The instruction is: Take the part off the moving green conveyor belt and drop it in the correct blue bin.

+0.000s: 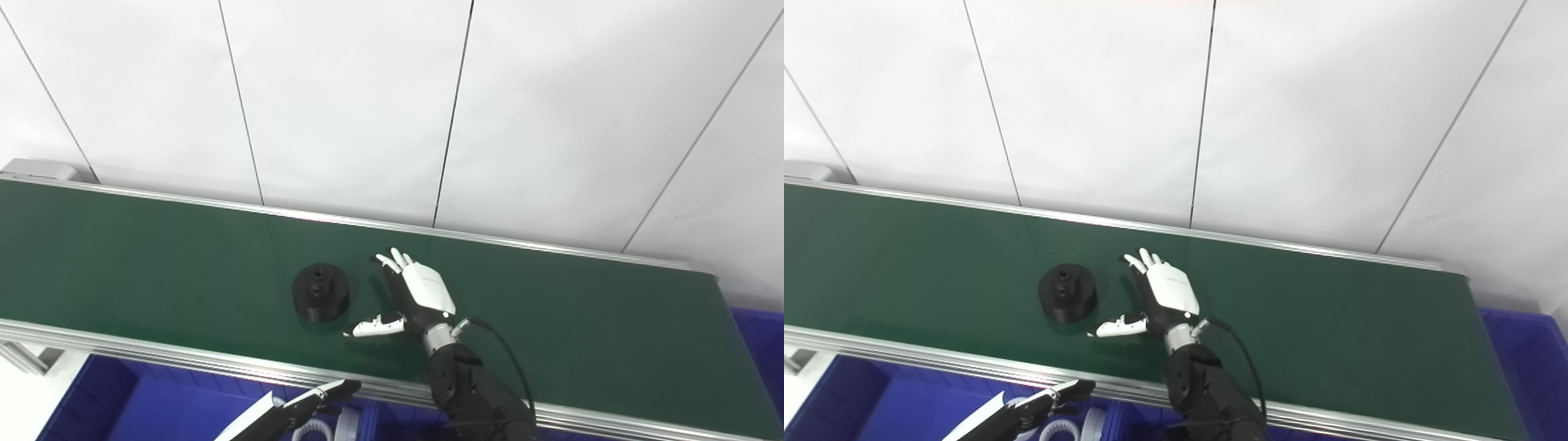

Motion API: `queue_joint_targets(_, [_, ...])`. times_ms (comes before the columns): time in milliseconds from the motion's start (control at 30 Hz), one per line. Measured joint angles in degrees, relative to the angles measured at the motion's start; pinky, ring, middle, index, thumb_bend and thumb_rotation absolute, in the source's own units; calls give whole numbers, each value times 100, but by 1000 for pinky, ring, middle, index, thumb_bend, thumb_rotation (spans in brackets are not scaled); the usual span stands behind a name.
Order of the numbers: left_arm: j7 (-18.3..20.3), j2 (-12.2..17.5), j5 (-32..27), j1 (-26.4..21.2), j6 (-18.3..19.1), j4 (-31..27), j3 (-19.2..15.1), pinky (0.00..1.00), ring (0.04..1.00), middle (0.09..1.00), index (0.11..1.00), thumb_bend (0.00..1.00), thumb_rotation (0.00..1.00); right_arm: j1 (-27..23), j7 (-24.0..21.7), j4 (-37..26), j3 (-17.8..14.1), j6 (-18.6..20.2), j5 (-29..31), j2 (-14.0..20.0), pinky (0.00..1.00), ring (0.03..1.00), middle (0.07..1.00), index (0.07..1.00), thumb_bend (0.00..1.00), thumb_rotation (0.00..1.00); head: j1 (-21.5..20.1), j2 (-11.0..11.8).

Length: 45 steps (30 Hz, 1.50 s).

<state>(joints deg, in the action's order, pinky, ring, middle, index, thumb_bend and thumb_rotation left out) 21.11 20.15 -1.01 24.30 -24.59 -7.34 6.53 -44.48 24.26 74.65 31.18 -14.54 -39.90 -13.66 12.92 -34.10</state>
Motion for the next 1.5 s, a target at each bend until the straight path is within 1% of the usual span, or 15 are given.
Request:
queue_joint_targets(233, [35,67,-16,54,-2,-196,-80,864,925,946,917,537,500,-176,68,337,220,172,-11,-239,980,1000,1000,851,1000,444,62,-44])
queue_joint_targets(267, [44,67,-39,54,-3,-196,-80,866,926,944,917,539,504,-189,83,357,259,215,-13,-280,988,1000,1000,825,1000,424,88,-61])
queue_joint_targets(367, [65,67,-132,68,-3,-200,-96,869,927,944,918,540,503,-193,112,399,330,277,-15,-353,984,1000,1000,802,1000,418,88,-79])
queue_joint_targets(467, [106,67,-156,98,-3,-201,-131,859,921,941,913,539,487,-211,203,499,446,357,-58,-409,963,992,963,707,1000,346,79,-88])
queue_joint_targets(500, [112,65,-180,117,-3,-202,-142,858,920,940,913,538,482,-211,281,505,467,397,-61,-420,961,989,957,693,1000,333,79,-88])
queue_joint_targets(533, [115,65,-188,130,-3,-204,-152,861,922,941,913,543,493,-213,318,505,480,417,-61,-425,961,982,937,657,983,303,70,-97])
queue_joint_targets(633, [124,65,-190,146,-3,-207,-174,861,921,939,913,543,492,-243,467,505,517,495,-54,-437,963,966,903,605,944,253,70,-106])
queue_joint_targets(667, [132,65,-197,146,-3,-207,-179,862,921,939,911,545,489,-258,511,505,532,507,-52,-440,963,954,884,580,929,218,70,-106])
queue_joint_targets(700, [140,65,-237,146,-3,-208,-183,862,921,939,911,545,488,-268,548,505,536,508,-49,-442,965,947,873,526,691,176,44,-140])
queue_joint_targets(767, [172,65,-264,145,-3,-212,-192,864,922,939,910,546,485,-273,629,503,546,508,-26,-445,965,938,860,500,579,155,35,-141])
queue_joint_targets(833, [210,65,-271,146,-3,-212,-201,868,924,941,913,548,492,-274,697,498,549,502,13,-444,953,917,838,487,531,143,18,-167])
queue_joint_targets(1000, [260,63,-386,141,-3,-212,-211,869,923,941,914,552,506,-268,885,495,622,497,22,-450,929,894,810,484,524,138,9,-193])
queue_joint_targets(1100, [297,62,-383,138,-3,-212,-210,874,929,943,917,558,544,-258,962,495,641,495,23,-450,920,882,798,485,524,138,-9,-202])
queue_joint_targets(1267, [348,60,-382,114,-3,-211,-210,877,932,943,918,561,546,-243,1040,491,639,454,60,-443,910,877,797,485,524,139,-9,-202])
queue_joint_targets(1500, [369,10,-384,65,-3,-187,-208,871,927,941,916,546,526,-116,1164,307,584,249,88,-339,898,869,797,486,524,139,-185,-220])
